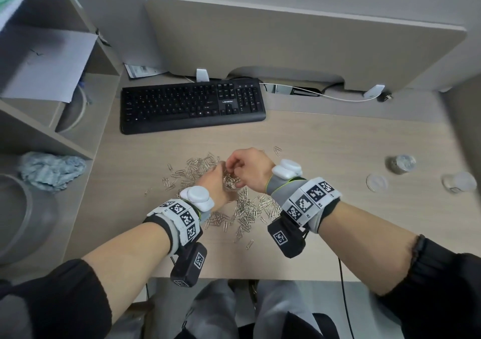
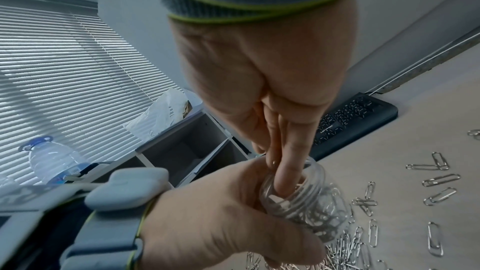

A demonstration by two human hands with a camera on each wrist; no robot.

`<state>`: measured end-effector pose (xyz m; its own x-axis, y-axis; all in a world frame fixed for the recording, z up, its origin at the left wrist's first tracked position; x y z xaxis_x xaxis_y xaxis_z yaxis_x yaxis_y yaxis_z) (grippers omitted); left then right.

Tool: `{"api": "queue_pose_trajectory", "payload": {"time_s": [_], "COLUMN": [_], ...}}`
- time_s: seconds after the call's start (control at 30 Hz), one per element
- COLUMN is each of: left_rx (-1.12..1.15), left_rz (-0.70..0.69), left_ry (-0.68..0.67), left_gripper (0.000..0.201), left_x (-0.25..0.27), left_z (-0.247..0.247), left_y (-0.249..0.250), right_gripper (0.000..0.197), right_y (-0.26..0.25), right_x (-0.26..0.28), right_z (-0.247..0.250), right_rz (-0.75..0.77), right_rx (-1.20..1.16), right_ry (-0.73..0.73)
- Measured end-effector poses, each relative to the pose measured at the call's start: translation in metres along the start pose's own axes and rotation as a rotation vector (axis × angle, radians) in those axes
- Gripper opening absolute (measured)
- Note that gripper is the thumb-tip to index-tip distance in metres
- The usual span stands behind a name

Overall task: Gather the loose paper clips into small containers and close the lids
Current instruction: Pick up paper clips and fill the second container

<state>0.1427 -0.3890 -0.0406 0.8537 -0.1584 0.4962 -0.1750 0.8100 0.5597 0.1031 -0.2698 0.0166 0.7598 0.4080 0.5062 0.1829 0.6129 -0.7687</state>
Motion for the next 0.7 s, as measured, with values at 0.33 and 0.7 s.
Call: {"api": "queue_pose_trajectory", "payload": {"time_s": [0.33, 0.7], "left_rx": [0.008, -0.002], "left_rz": [-0.011, -0.023], "left_ry": [0.025, -0.014], "left_gripper": [0.065, 0.064], "left_x": [0.002, 0.008], "left_z": [0.001, 0.003], "left_y": [0.006, -0.002], "right_gripper": [0.036, 0.007], "right_y": [0.003, 0.108], "right_x": [0.005, 0.009], "right_z": [0.013, 0.061], "right_rz": [0.067, -0.398], "right_rx": [-0.1, 0.229], "right_ry": [0.005, 0.09]}}
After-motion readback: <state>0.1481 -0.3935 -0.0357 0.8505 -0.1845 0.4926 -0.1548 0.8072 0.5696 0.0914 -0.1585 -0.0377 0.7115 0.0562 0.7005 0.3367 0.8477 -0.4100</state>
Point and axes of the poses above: each hand's wrist, its own x-axis away from the middle knuckle, its own z-axis out of the back of the hand, y = z × x, the point moved 3 cm from there along -x, towards the middle knuckle, and after that the axes turned 6 degrees about -y, right-handed, at the moved point
